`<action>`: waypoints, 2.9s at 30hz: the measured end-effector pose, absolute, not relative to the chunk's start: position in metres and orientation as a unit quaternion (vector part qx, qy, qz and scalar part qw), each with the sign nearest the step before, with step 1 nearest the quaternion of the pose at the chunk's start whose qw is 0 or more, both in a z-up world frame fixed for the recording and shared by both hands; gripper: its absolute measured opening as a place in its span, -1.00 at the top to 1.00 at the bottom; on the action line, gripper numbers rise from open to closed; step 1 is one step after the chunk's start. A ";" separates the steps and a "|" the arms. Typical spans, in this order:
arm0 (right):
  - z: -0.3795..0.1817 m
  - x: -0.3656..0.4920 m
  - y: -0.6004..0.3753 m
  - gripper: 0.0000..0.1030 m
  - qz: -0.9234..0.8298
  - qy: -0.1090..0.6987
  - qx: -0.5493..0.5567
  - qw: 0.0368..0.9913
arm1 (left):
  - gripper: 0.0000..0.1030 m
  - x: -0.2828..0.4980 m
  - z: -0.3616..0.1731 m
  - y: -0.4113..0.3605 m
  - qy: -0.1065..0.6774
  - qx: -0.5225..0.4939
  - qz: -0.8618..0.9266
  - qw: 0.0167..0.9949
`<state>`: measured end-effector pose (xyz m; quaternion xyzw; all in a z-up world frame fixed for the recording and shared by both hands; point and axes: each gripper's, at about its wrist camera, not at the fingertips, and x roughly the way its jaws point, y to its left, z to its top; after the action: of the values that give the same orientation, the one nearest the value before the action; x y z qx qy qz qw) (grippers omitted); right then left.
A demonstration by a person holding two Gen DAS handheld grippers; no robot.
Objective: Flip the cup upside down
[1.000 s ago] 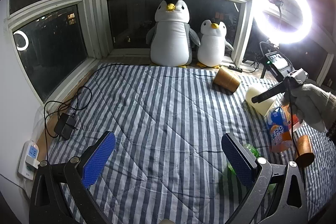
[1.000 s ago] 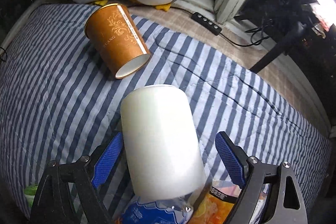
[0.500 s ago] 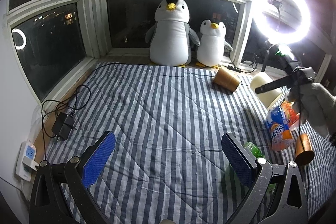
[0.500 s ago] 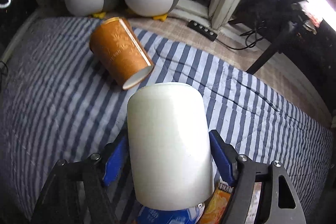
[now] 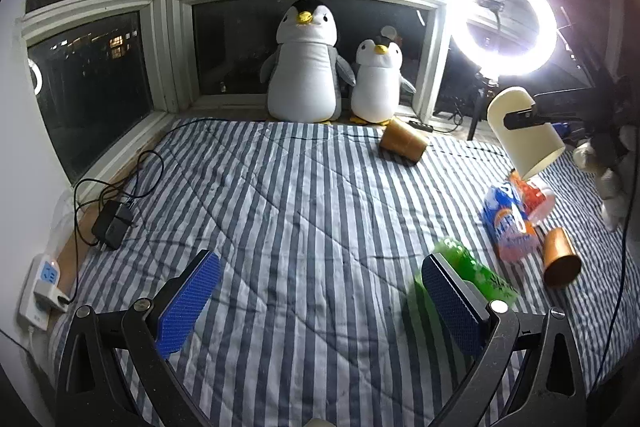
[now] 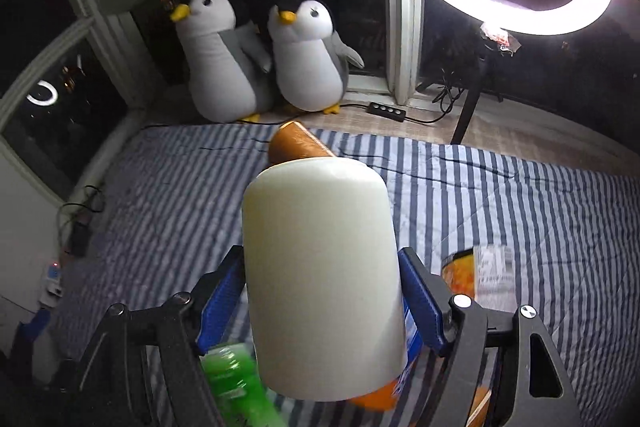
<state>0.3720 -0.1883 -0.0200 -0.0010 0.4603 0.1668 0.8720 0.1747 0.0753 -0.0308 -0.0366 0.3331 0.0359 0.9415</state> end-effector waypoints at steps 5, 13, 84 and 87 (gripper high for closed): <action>-0.016 0.323 -0.196 -0.40 0.176 0.464 0.025 0.868 | -0.99 0.152 -0.026 0.066 0.328 -0.024 0.018 0.944; -0.080 0.251 -0.225 -0.40 0.142 0.517 0.083 0.840 | -0.99 0.136 -0.034 0.045 0.355 -0.012 -0.019 0.935; -0.087 0.060 -0.351 -0.42 0.059 0.400 0.065 0.912 | -0.56 0.273 -0.149 -0.196 0.605 -0.072 -0.083 0.789; -0.088 0.061 -0.351 -0.42 0.058 0.402 0.068 0.911 | -0.56 0.266 -0.142 -0.194 0.590 -0.063 -0.090 0.800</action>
<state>0.0605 -0.3513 -0.0884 0.0683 0.4022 0.0585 0.9111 0.2662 -0.1944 -0.1419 -0.0631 0.5901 -0.0900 0.7998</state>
